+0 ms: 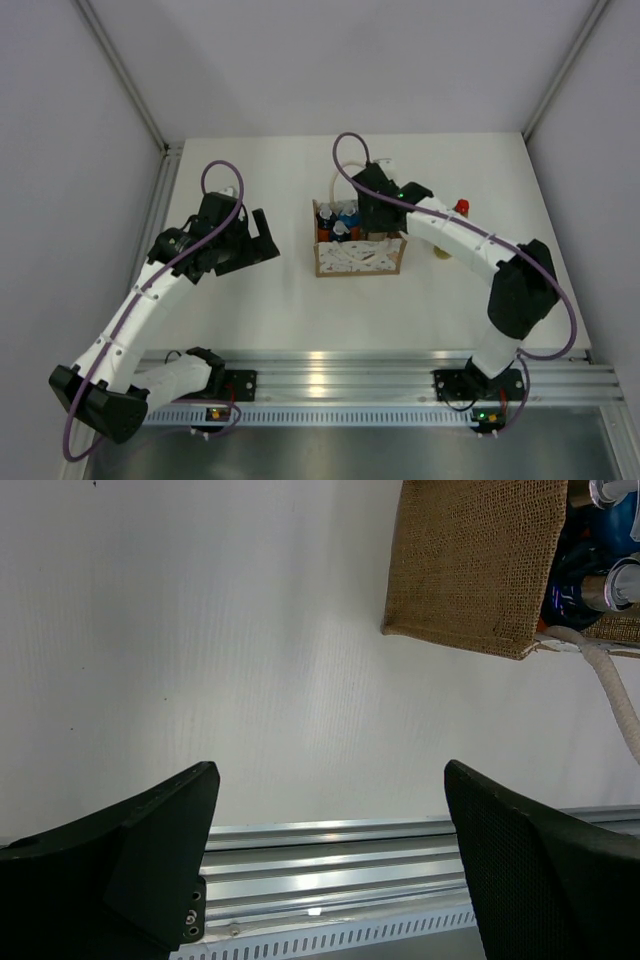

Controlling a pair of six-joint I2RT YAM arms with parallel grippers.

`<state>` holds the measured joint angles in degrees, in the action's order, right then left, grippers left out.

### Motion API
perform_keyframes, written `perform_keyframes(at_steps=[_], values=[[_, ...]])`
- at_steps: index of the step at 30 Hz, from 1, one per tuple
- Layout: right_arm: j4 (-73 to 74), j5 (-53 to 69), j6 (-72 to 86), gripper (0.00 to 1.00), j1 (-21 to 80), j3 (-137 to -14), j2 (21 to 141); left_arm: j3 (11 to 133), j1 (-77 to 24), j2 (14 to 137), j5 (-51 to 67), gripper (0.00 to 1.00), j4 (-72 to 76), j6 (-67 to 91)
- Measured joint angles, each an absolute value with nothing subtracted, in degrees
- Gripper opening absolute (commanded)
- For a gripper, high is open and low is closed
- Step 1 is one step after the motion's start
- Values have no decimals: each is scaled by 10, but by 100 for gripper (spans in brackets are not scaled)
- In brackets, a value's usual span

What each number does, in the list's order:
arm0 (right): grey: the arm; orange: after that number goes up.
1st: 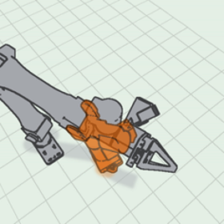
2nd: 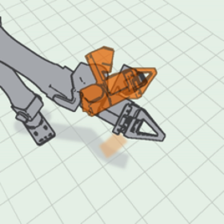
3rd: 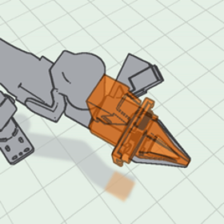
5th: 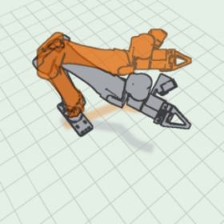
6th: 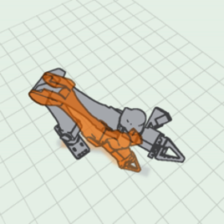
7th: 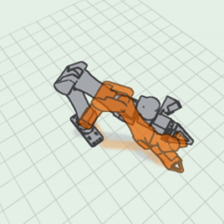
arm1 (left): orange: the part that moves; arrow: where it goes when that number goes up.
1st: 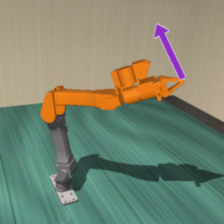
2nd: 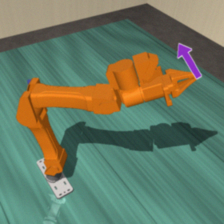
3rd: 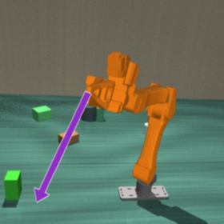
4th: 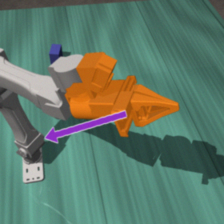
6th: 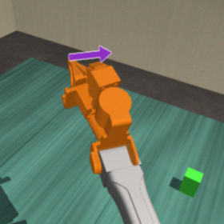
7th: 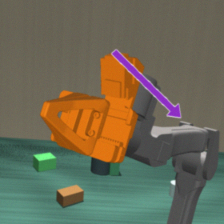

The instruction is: Take the personal care products out of the canvas bag

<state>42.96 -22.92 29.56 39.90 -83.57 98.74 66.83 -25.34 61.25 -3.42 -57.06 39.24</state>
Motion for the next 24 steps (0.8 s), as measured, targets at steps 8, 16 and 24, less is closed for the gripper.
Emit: perform_keyframes(at_steps=[8,16,24], values=[[460,-229,279,0,399,-881,937,668,-253,613,-34,99,-571,393],[499,-227,275,0,390,-939,886,667,-253,612,-32,99,-570,393],[522,-185,307,0,314,-949,810,664,-253,608,-30,99,-571,396]])
